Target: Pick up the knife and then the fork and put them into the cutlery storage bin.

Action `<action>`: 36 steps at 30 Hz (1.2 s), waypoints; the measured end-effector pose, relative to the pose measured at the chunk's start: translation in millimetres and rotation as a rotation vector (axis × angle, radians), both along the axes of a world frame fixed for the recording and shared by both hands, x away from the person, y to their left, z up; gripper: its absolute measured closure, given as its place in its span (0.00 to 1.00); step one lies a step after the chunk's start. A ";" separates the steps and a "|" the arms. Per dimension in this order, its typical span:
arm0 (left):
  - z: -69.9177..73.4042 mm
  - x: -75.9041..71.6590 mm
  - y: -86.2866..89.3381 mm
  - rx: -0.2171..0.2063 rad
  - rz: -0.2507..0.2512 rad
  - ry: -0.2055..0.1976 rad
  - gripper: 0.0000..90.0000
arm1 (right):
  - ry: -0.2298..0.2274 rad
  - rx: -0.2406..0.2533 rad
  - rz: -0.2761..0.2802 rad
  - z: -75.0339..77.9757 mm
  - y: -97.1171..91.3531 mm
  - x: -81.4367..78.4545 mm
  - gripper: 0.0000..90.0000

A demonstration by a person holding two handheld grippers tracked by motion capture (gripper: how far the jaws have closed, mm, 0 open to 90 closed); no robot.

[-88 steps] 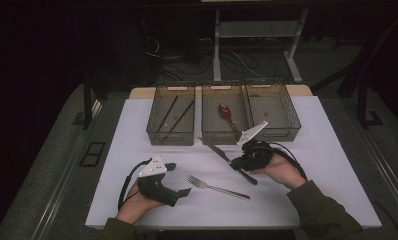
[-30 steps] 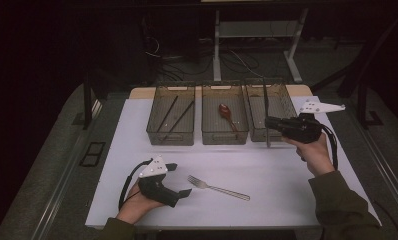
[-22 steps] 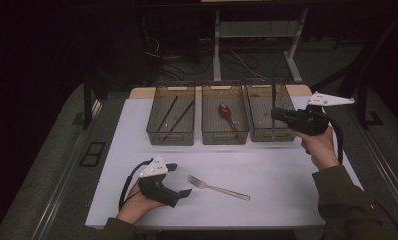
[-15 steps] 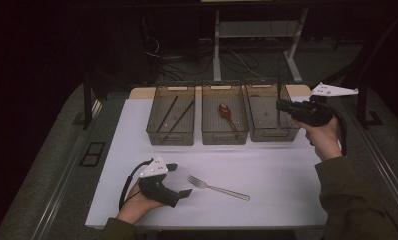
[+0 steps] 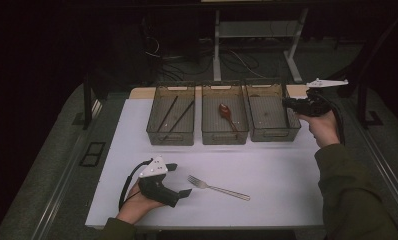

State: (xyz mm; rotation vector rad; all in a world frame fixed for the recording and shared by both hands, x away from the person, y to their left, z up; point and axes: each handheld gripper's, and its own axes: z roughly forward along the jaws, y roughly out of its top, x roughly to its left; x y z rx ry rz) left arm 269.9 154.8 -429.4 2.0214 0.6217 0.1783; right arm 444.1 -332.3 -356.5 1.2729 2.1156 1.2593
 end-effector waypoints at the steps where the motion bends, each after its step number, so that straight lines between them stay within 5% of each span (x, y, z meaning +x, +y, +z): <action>1: 0.0 0.0 0.1 -0.001 0.000 -0.001 0.01 | 0.016 -0.012 -0.002 -2.8 0.0 2.8 0.88; 11: -0.1 -0.1 0.3 -0.002 0.000 0.002 0.01 | 0.190 -0.124 -0.023 -19.7 2.1 21.8 0.88; 20: -0.6 -0.1 -0.1 0.001 -0.005 0.003 0.01 | 0.275 -0.167 -0.013 -29.9 7.9 28.4 0.88; 25: -0.4 -0.3 0.2 0.001 -0.006 0.004 0.01 | 0.273 -0.168 -0.012 -31.5 10.9 29.6 0.79; 29: -0.2 -0.9 0.3 0.000 -0.005 0.004 0.01 | 0.244 -0.121 -0.019 -24.6 8.9 25.9 0.65; 36: -0.2 -1.2 -0.3 -0.001 -0.002 0.003 0.01 | 0.185 -0.022 0.053 -8.7 12.7 3.8 0.52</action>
